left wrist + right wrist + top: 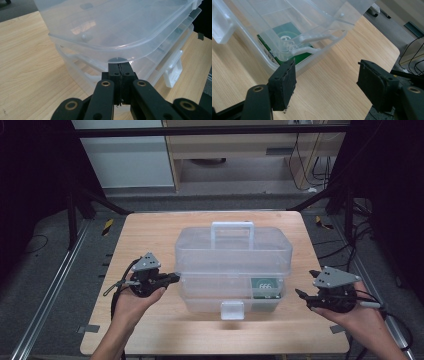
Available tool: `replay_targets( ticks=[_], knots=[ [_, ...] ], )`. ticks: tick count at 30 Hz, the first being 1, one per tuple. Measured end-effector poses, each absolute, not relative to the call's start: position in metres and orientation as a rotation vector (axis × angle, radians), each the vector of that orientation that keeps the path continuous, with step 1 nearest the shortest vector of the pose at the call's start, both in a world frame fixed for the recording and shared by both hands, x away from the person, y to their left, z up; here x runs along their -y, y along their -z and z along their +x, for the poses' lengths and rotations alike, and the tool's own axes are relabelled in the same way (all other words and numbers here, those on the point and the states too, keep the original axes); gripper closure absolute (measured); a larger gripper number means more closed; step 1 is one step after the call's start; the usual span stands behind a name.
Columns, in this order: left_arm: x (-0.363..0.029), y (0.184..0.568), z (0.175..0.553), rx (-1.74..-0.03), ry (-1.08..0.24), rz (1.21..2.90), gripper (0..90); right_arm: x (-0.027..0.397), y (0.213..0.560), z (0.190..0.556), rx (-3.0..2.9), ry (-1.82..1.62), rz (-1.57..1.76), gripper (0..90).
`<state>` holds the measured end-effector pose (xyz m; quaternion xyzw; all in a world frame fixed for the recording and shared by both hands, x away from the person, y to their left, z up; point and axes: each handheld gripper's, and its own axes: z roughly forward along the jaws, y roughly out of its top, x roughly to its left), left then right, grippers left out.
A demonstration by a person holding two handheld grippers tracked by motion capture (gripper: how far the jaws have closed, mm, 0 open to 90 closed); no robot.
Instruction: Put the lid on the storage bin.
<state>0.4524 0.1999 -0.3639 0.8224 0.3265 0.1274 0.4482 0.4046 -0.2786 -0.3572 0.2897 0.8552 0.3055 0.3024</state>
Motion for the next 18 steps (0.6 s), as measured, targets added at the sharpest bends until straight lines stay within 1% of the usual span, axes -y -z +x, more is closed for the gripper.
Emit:
replay_targets(
  ticks=[18],
  knots=[
    [-0.203, 0.384, 0.445, -0.820, -0.305, 2.033, 89.7, 0.287, 0.371, 0.412, -2.256, -0.795, 0.832, 29.7]
  ],
)
